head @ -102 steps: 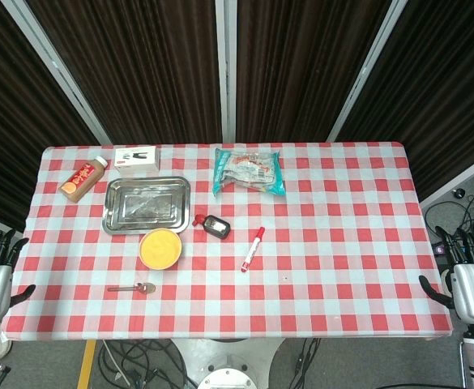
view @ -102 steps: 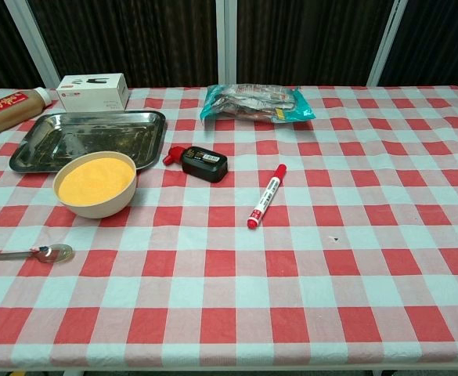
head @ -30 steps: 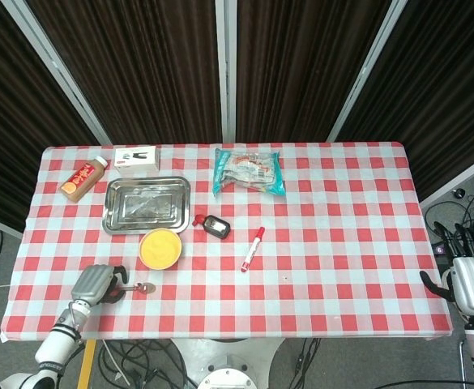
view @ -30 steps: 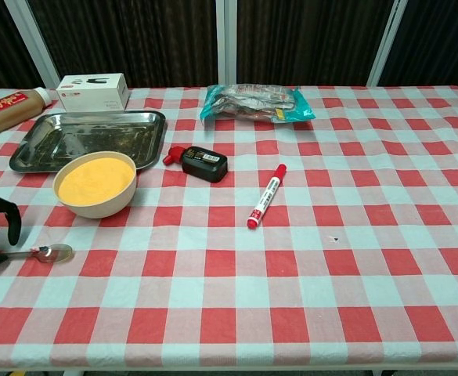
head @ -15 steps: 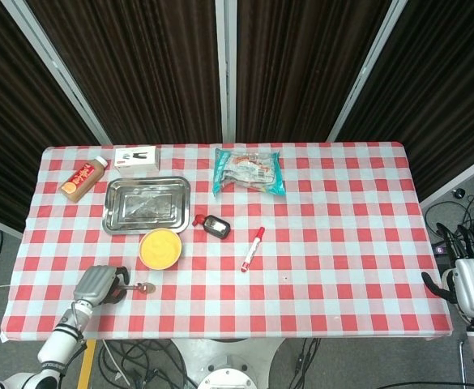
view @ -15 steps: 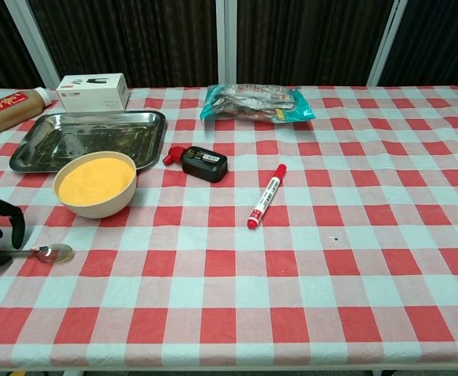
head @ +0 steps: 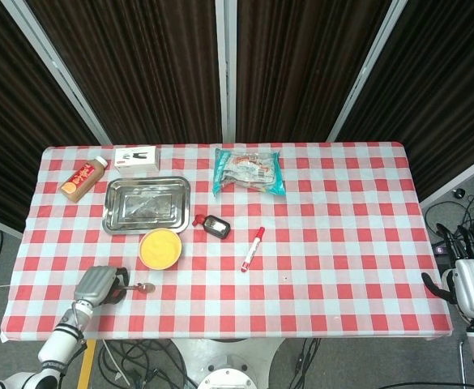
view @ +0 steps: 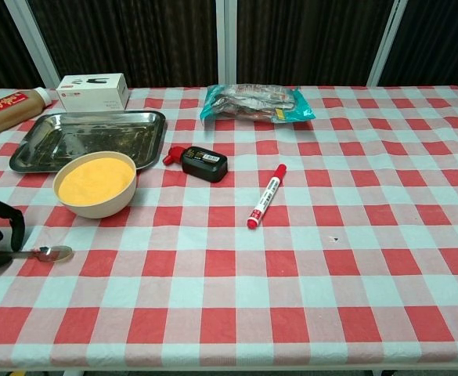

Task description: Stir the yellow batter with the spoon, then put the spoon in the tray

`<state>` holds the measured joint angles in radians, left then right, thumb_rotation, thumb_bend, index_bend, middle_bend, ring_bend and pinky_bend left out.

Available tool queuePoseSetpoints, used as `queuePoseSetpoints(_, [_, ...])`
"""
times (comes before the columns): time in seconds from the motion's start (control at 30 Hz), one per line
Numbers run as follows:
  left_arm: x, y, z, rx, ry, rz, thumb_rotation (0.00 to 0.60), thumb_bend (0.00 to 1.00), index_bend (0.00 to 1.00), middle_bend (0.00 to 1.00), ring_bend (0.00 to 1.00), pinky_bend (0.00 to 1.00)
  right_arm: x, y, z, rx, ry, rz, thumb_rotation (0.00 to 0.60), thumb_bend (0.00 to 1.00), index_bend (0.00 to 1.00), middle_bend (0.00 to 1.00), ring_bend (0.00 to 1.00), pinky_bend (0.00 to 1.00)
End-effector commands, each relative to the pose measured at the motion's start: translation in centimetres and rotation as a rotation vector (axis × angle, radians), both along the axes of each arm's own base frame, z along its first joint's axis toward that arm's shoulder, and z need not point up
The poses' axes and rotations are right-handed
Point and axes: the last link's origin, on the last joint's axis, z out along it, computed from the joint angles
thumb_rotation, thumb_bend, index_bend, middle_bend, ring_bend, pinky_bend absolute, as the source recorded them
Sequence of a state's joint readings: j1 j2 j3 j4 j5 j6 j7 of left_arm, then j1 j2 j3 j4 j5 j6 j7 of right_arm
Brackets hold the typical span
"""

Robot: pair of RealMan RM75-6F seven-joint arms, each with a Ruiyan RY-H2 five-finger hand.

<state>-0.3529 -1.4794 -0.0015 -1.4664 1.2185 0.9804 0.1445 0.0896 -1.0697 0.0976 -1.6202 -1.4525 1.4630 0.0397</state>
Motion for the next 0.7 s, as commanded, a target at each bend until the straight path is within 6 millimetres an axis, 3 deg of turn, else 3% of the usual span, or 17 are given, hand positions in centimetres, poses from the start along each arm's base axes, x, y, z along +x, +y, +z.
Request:
queuePoseSetpoints(0.03, [-0.03,0.04,0.01,0.002,0.001,0.000,0.600,0.41,0.58,0.95,0.99,1.00,-0.03,0.00,-0.01,0.001,0.001,-0.002,0.600,0.19,0.00,0.19,0.00,0.01])
queuePoseSetpoints(0.7, [-0.11,0.02,-0.10,0.001,0.007,0.002,0.600,0.41,0.57,0.95,0.99,1.00,-0.05,0.09,-0.01,0.003,0.002,-0.010,0.600,0.19,0.00,0.20,0.00,0.02])
